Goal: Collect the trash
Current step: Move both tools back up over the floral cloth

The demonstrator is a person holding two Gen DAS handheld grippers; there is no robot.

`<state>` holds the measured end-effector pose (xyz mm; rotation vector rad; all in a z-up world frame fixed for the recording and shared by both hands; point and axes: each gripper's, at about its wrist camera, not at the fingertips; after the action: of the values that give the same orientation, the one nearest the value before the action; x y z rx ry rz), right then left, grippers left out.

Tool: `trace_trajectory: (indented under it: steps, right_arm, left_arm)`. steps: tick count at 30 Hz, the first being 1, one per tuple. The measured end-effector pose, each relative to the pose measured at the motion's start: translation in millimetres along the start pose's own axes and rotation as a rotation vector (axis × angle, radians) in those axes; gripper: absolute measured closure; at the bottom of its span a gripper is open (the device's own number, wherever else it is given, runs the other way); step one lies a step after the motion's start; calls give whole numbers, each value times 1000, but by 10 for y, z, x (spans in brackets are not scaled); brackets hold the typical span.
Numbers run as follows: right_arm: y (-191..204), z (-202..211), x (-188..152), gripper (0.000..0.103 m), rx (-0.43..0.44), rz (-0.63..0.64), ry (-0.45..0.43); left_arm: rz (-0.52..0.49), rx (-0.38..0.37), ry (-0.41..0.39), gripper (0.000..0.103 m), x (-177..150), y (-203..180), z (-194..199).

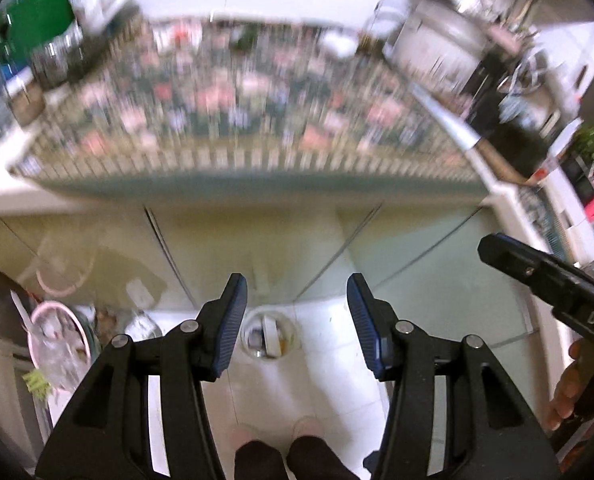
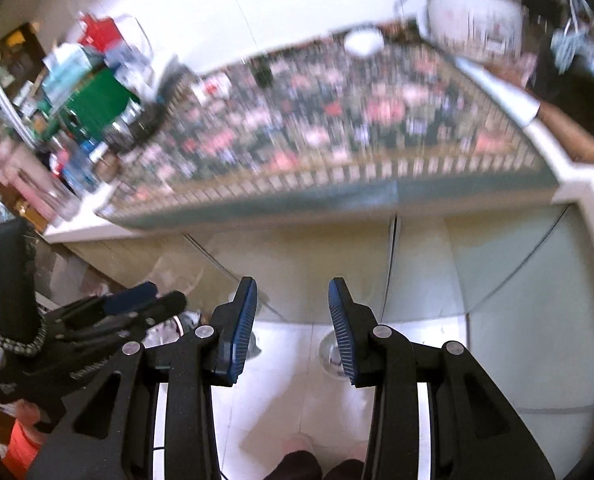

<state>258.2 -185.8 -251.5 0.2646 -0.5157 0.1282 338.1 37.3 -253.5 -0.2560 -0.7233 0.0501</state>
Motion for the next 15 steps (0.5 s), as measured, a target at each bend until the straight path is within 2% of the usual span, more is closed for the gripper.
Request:
trace_trajectory:
  steps: [5, 8, 15]
  right_arm:
    - [273, 574, 327, 69, -25, 18, -124]
    - [439, 804, 467, 69, -49, 36, -189]
    - [627, 1168, 686, 68, -82, 66, -314]
  left_arm:
    - [-49, -9, -132, 52, 332, -93, 763]
    - [-74, -12, -202, 47, 505, -122, 1135]
    - [-85, -1, -307, 37, 722, -6, 1592]
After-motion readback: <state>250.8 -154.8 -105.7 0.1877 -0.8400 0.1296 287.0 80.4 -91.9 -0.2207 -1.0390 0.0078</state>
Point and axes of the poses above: each gripper's, at about its wrist camera, not at the fingertips, and z roughly against the way its jaws point, y to its left, x to its top, and after that the axes turned 7 degrees about -y, right-handed
